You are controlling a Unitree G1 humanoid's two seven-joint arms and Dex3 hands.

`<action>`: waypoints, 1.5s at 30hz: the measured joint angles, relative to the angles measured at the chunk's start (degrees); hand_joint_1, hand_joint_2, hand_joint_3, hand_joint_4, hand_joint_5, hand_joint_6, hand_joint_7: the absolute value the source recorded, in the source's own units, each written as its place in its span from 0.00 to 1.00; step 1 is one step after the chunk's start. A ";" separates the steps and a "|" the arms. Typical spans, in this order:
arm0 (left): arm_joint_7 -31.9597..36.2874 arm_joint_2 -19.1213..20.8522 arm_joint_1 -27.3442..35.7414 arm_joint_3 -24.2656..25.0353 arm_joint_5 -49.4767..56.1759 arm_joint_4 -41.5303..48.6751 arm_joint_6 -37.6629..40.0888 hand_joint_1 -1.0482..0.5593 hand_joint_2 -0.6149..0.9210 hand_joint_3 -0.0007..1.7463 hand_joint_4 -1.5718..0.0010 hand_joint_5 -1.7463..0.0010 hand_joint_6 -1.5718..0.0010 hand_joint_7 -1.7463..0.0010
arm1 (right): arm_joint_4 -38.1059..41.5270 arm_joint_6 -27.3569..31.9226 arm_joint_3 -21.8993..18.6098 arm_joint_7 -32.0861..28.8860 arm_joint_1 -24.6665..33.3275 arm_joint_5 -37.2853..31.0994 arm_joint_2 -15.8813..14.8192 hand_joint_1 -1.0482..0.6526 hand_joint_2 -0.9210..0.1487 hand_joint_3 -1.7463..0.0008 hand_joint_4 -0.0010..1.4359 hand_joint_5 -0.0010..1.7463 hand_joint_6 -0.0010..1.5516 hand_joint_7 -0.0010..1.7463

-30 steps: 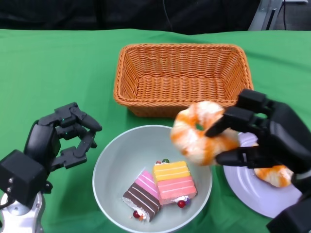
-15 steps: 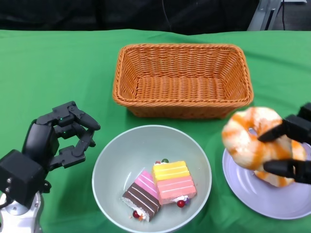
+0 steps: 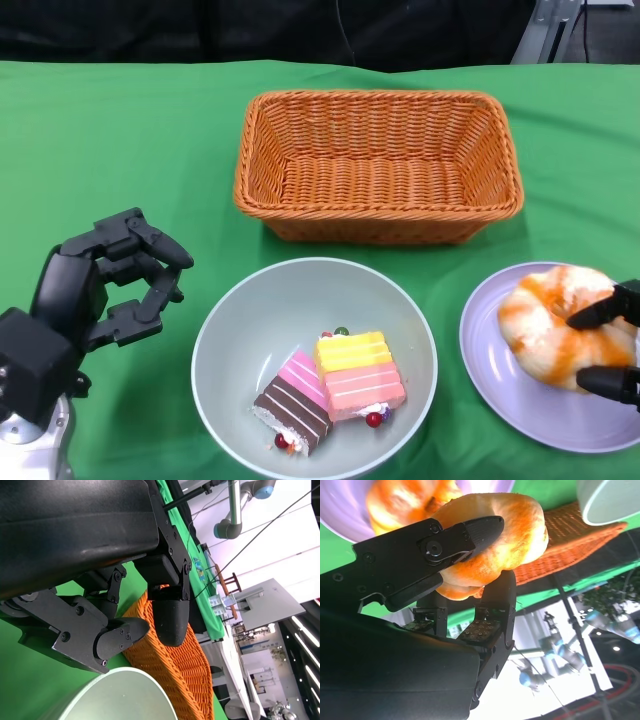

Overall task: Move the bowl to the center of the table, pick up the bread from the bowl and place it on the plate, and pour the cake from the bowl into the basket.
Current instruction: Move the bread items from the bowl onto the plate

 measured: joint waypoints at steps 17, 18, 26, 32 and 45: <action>-0.23 -0.03 0.11 0.35 -0.22 -0.01 0.04 0.64 0.82 0.50 0.51 0.13 0.48 0.33 | 4.43 -0.37 4.62 -3.05 -1.46 -3.99 -0.01 0.54 0.06 0.98 0.55 0.77 0.59 0.42; -0.23 -0.03 0.12 0.35 -0.23 -0.02 0.03 0.64 0.82 0.50 0.51 0.13 0.48 0.33 | 4.79 -0.36 5.13 -3.14 -1.88 -4.15 -0.02 0.54 0.06 0.98 0.55 0.77 0.59 0.42; -0.23 -0.05 0.25 0.30 -0.17 -0.33 0.03 0.64 0.82 0.50 0.51 0.12 0.48 0.31 | 7.54 1.28 9.21 -8.48 -5.41 -10.66 -0.08 0.54 0.06 0.99 0.59 0.75 0.64 0.37; -0.21 -0.01 0.57 0.31 -0.03 -0.56 -0.23 0.64 0.81 0.51 0.50 0.12 0.48 0.31 | 11.15 2.52 13.45 -13.66 -8.13 -14.77 -0.30 0.53 0.05 0.99 0.59 0.76 0.65 0.35; -0.21 0.10 1.31 0.32 0.11 -1.46 -0.40 0.63 0.80 0.52 0.51 0.12 0.48 0.30 | 11.67 6.21 18.47 -15.68 -9.39 -16.04 -1.38 0.52 0.04 1.00 0.56 0.76 0.68 0.25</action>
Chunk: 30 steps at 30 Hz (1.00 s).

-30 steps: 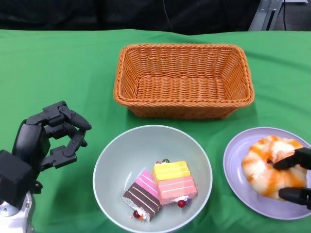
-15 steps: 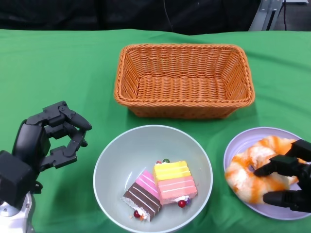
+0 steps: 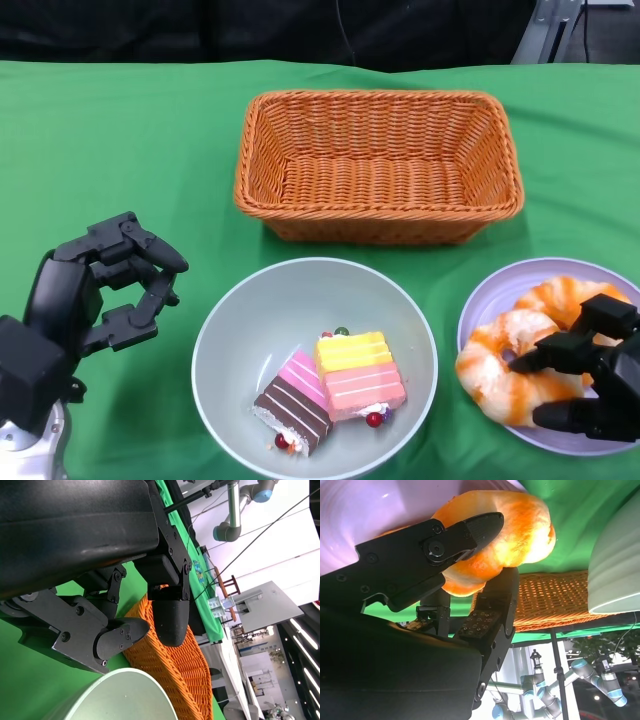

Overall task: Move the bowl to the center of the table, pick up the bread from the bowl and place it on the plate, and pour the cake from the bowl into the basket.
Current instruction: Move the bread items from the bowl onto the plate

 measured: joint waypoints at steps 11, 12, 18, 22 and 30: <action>-0.37 0.48 0.84 0.00 -0.14 -0.29 0.00 0.63 0.80 0.51 0.49 0.12 0.48 0.30 | -2.95 5.55 0.62 0.87 1.55 1.44 -0.04 0.49 0.01 1.00 0.46 0.72 0.63 0.07; -0.38 0.49 0.84 0.00 -0.14 -0.29 0.01 0.63 0.80 0.51 0.49 0.12 0.48 0.30 | -3.28 5.85 0.62 0.73 1.79 1.45 -0.03 0.49 0.01 1.00 0.46 0.71 0.62 0.06; -0.56 0.50 0.86 0.00 -0.25 -0.53 0.32 0.64 0.80 0.51 0.50 0.13 0.48 0.30 | -6.62 9.36 0.51 2.28 3.01 2.04 -0.02 0.41 0.03 1.00 0.53 0.14 0.50 0.00; -0.56 0.50 0.92 0.00 -0.26 -0.61 0.58 0.66 0.81 0.51 0.51 0.13 0.48 0.31 | -9.91 12.61 0.15 3.70 4.83 2.23 -0.01 0.31 0.00 0.99 0.43 0.04 0.41 0.00; -0.57 0.50 0.92 0.00 -0.25 -0.54 0.55 0.65 0.81 0.51 0.50 0.13 0.48 0.31 | -15.35 17.07 -1.52 6.26 7.15 3.89 0.09 0.24 0.00 0.96 0.25 0.00 0.34 0.00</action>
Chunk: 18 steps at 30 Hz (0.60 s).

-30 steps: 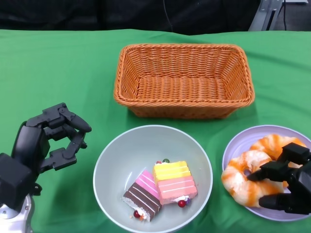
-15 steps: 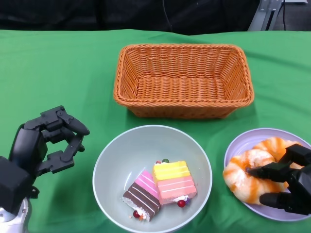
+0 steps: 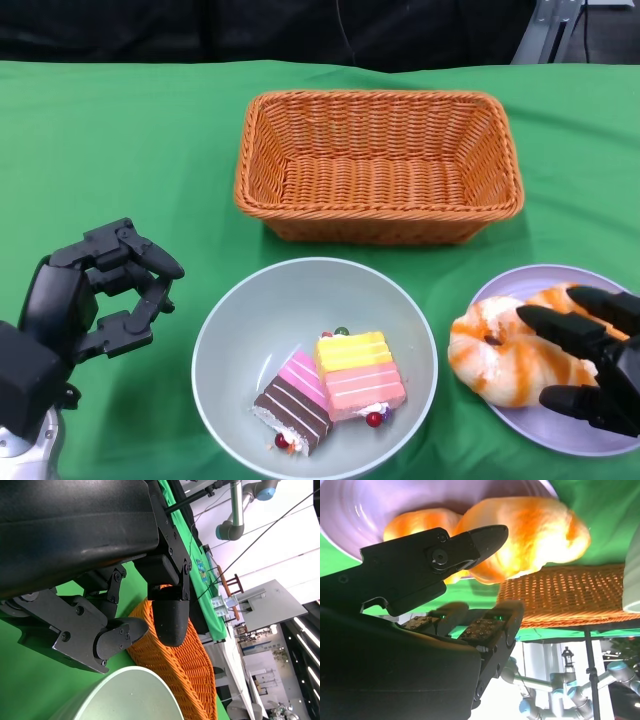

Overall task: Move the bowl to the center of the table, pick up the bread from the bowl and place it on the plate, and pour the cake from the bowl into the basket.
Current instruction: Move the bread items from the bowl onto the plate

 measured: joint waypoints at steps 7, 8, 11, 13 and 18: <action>-0.02 0.01 0.00 0.01 -0.01 0.09 -0.01 0.65 0.81 0.51 0.50 0.13 0.48 0.31 | -2.26 0.41 -0.09 2.06 0.95 0.68 0.15 0.25 0.00 0.96 0.25 0.01 0.35 0.01; -0.02 0.02 0.00 0.01 -0.01 0.15 -0.01 0.65 0.81 0.50 0.50 0.13 0.48 0.31 | -2.29 0.39 -0.09 2.30 1.05 0.91 0.15 0.25 0.00 0.97 0.26 0.01 0.35 0.01; -0.02 0.04 0.00 0.02 0.00 0.18 -0.02 0.65 0.81 0.51 0.50 0.13 0.48 0.31 | -2.32 0.38 -0.10 2.49 1.20 1.65 0.17 0.25 0.00 0.97 0.26 0.01 0.36 0.01; -0.03 0.04 0.00 0.02 -0.01 0.18 -0.02 0.65 0.81 0.51 0.50 0.13 0.48 0.31 | -2.50 0.38 -0.11 2.48 1.25 1.70 0.23 0.24 0.00 0.96 0.28 0.01 0.35 0.00; -0.44 0.05 -0.01 0.04 -0.09 0.20 -0.02 0.65 0.81 0.51 0.50 0.12 0.48 0.31 | -2.80 -2.94 -1.00 0.44 1.45 4.12 1.21 0.26 0.00 0.94 0.35 0.04 0.36 0.01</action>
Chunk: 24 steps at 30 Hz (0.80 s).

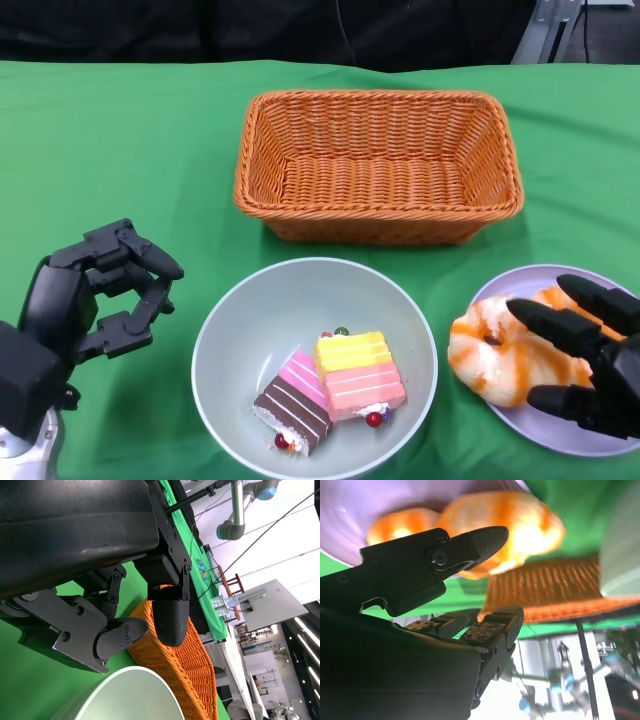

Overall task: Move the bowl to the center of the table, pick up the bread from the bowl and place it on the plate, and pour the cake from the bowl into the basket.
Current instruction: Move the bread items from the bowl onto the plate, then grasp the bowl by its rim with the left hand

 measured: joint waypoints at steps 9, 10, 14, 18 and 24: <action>0.01 0.17 -0.30 0.15 -0.06 2.06 -0.47 0.64 0.80 0.51 0.50 0.13 0.48 0.31 | -5.61 -12.76 -6.90 12.18 1.10 29.55 5.07 0.35 0.00 0.98 0.47 0.07 0.41 0.01; 0.00 0.19 -0.37 0.15 -0.06 2.13 -0.48 0.64 0.80 0.51 0.50 0.13 0.48 0.31 | -6.70 -13.11 -7.30 14.42 1.63 32.88 5.60 0.37 0.00 0.98 0.49 0.08 0.41 0.01; -1.00 0.53 -0.84 0.35 -0.74 2.57 -0.61 0.64 0.80 0.51 0.50 0.13 0.48 0.31 | -12.28 -13.97 -8.29 23.61 4.66 45.75 7.83 0.38 0.00 0.98 0.54 0.11 0.44 0.02; -1.35 0.90 -1.41 0.42 -0.83 2.98 -0.82 0.64 0.80 0.51 0.50 0.13 0.48 0.30 | -15.02 -13.95 -9.51 29.39 6.00 50.61 10.50 0.43 0.00 0.97 0.56 0.18 0.48 0.04; -2.08 1.05 -1.40 0.50 -0.93 2.99 -1.41 0.64 0.80 0.51 0.50 0.13 0.48 0.31 | -15.09 -10.43 -12.03 34.99 6.57 57.15 15.24 0.62 0.19 0.66 0.50 0.70 0.50 0.46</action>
